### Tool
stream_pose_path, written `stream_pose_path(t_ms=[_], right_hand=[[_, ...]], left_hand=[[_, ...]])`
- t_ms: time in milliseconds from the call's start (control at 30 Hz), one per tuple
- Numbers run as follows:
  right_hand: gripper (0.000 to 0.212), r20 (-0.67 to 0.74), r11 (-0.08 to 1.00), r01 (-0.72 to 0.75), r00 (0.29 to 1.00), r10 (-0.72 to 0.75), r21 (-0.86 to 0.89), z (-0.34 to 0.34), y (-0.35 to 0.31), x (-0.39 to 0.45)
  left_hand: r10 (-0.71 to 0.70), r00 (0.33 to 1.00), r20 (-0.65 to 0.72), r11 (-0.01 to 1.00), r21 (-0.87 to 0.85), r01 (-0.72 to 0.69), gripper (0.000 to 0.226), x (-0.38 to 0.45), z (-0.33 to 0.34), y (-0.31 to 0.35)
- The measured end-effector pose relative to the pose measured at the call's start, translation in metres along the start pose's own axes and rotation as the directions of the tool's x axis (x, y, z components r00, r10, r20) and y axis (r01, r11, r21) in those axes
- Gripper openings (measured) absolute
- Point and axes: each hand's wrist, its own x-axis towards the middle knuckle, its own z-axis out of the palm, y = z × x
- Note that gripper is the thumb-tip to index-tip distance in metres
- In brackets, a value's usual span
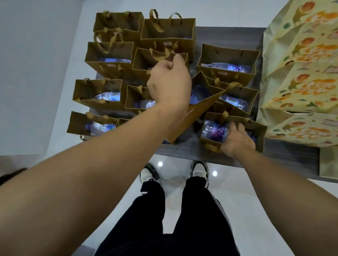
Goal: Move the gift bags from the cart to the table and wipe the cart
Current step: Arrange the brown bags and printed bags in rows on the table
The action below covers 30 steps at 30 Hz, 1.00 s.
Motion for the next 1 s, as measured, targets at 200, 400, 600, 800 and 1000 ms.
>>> stream_pose_path(t_ms=[200, 400, 600, 800, 1000], right_hand=[[0.082, 0.053, 0.988, -0.011, 0.998, 0.019, -0.152, 0.000, -0.001, 0.015], [0.024, -0.058, 0.979, -0.033, 0.998, 0.022, -0.200, -0.001, -0.003, 0.007], [0.014, -0.223, 0.980, 0.181, 0.962, -0.159, 0.083, -0.010, 0.009, -0.017], [0.059, -0.154, 0.913, 0.218, 0.946, -0.285, -0.346, 0.002, 0.028, -0.020], [0.050, -0.214, 0.913, 0.162, 0.943, -0.255, -0.374, 0.032, 0.044, -0.007]], left_hand=[[0.013, 1.000, 0.008, 1.000, -0.003, -0.013, 0.038, 0.004, 0.002, -0.002], [0.012, 1.000, 0.014, 1.000, -0.018, -0.012, 0.040, 0.003, 0.005, 0.000], [0.000, 1.000, 0.031, 1.000, -0.028, 0.001, 0.035, 0.002, 0.007, 0.001], [0.008, 0.999, 0.036, 1.000, -0.018, -0.008, 0.034, 0.004, 0.010, 0.000], [0.030, 1.000, 0.006, 0.999, -0.033, -0.029, 0.034, 0.007, 0.016, -0.005]])
